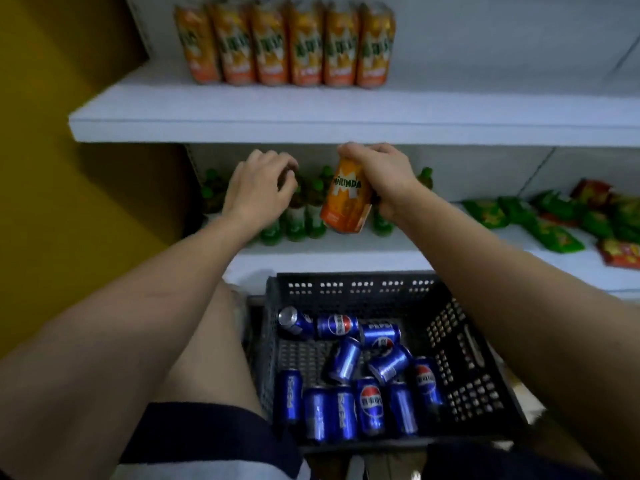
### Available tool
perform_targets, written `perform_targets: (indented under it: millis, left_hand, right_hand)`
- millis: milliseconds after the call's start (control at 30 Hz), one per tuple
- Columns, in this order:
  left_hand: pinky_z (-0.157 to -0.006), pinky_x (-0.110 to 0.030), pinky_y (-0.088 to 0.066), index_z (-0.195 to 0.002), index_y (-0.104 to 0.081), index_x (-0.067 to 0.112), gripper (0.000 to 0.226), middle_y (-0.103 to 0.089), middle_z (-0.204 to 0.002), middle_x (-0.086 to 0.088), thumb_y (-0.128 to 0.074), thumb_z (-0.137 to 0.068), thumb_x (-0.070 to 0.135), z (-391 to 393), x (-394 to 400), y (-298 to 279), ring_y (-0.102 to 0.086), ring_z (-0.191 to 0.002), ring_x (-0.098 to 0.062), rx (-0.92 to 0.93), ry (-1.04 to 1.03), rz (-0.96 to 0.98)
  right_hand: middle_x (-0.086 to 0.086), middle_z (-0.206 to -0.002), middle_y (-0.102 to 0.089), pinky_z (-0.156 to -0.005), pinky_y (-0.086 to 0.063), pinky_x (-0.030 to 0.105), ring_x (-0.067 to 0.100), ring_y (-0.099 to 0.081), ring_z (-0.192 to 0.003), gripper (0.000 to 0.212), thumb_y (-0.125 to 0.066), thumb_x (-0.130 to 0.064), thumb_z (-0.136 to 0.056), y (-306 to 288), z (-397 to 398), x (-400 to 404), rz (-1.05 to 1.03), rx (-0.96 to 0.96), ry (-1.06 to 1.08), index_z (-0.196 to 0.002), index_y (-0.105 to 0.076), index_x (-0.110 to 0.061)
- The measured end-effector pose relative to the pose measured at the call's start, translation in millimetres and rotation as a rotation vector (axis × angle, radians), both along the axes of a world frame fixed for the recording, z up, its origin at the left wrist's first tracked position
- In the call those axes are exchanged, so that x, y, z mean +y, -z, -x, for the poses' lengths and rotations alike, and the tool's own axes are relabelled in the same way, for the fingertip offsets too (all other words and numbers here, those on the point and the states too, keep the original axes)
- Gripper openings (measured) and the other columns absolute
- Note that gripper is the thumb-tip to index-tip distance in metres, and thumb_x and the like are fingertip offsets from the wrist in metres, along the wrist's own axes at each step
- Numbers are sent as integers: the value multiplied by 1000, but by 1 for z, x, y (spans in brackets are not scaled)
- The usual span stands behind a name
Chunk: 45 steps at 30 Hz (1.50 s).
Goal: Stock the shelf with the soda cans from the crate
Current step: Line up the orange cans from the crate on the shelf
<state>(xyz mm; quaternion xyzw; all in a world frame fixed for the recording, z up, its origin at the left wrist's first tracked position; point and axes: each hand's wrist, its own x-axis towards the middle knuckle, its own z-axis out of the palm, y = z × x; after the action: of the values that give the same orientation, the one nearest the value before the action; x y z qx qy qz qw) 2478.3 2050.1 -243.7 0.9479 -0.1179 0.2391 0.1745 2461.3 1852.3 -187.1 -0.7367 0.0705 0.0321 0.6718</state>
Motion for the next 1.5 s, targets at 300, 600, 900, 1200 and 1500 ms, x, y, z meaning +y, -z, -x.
perform_targets:
  millis: [300, 600, 900, 1200, 1500]
  left_hand:
    - [-94, -45, -39, -124, -57, 22, 32, -55, -124, -5, -44, -99, 37, -41, 114, -64, -47, -117, -26, -10, -360, -139]
    - [-101, -46, -35, -133, -56, 28, 50, -55, -136, -2, -27, -98, 50, -95, 176, -43, -49, -121, -26, 103, -423, -156]
    - [-98, -42, -42, -116, -69, 28, 61, -67, -119, 4, -21, -87, 52, -98, 176, -34, -60, -109, -20, -30, -443, -136]
    - [-104, -44, -37, -124, -64, 30, 65, -62, -128, 6, -18, -87, 56, -101, 174, -33, -55, -118, -19, -6, -464, -117]
    - [-108, -46, -35, -132, -58, 31, 60, -57, -137, 4, -22, -91, 55, -100, 175, -33, -50, -126, -19, 24, -465, -158]
  right_hand:
    - [4, -98, -67, -71, -52, 36, 20, -66, -88, 40, -77, -41, -80, -120, -40, 97, 176, -183, -153, -102, -59, -13]
    - [6, -96, -67, -81, -56, 40, 23, -66, -89, 46, -76, -45, -78, -109, -118, 187, 228, -246, -68, -103, -62, -10]
    - [0, -105, -53, -92, -47, 35, 23, -57, -107, 64, -75, -44, -77, -76, -165, 257, 237, -356, 122, -124, -46, -10]
    - [-1, -114, -55, -98, -45, 36, 10, -55, -98, 63, -73, -12, -85, -52, -154, 231, 215, -265, -283, -129, -29, -17]
    - [8, -135, -57, -104, -47, 40, 27, -56, -125, 62, -79, -25, -82, -14, -181, 242, 376, -384, -146, -129, -38, -14]
